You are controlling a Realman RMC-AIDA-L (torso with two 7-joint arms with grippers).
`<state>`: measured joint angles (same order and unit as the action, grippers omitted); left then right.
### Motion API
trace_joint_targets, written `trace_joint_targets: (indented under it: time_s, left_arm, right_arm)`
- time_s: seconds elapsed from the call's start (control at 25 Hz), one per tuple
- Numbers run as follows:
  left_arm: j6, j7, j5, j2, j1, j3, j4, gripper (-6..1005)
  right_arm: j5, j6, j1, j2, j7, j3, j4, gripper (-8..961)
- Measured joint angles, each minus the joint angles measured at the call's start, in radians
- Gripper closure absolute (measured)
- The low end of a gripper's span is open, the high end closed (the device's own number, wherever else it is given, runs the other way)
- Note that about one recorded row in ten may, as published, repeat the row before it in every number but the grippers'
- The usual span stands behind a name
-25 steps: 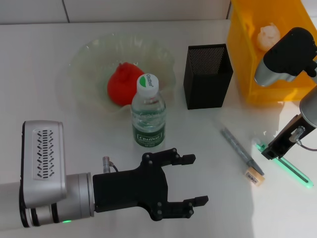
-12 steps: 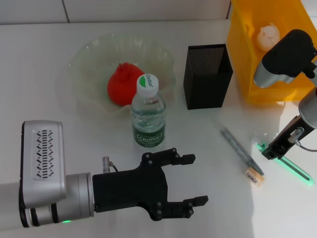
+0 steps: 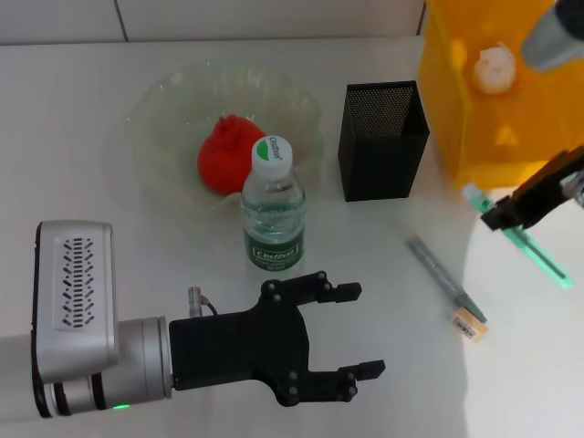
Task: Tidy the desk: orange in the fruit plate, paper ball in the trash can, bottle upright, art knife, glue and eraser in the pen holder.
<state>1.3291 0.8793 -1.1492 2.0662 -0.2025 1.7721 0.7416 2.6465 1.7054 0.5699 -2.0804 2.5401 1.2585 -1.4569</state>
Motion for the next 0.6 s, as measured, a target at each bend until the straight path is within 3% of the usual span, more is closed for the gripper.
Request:
trace_joint_targets:
  time_s: [0.08,0.16,0.24,0.36,0.4,0.44,0.48,0.6]
  left_arm:
    - [0.004,0.000,0.003,0.000,0.000,0.000,0.001,213]
    - [0.006,-0.004,0.004,0.000,0.000,-0.001,0.000,213]
    - [0.006,-0.017,0.004,0.003,-0.001,-0.009,-0.004,213]
    - [0.006,-0.025,0.003,0.004,-0.002,-0.013,-0.006,213]
    - [0.007,-0.026,0.004,0.004,-0.002,-0.013,-0.007,213]
    - [0.007,-0.027,0.004,0.004,-0.002,-0.013,-0.007,213]
    - [0.008,-0.027,0.005,0.005,-0.003,-0.013,-0.009,213]
    - [0.008,-0.027,0.005,0.008,-0.005,-0.013,-0.012,213]
  right_arm:
    - [-0.032,0.038,0.000,0.000,-0.015,-0.136,-0.145,779]
    - [-0.055,0.035,-0.001,0.001,-0.020,-0.185,-0.199,779]
    - [-0.191,-0.028,-0.019,0.001,-0.063,-0.316,-0.311,779]
    - [-0.319,-0.099,-0.048,0.001,-0.102,-0.368,-0.317,778]
    - [-0.383,-0.135,-0.066,0.000,-0.128,-0.380,-0.298,778]
    - [-0.562,-0.234,-0.110,-0.001,-0.234,-0.387,-0.213,778]
    - [-0.562,-0.234,-0.110,-0.001,-0.234,-0.387,-0.213,778]
    - [-0.847,-0.327,-0.145,-0.001,-0.475,-0.386,0.003,778]
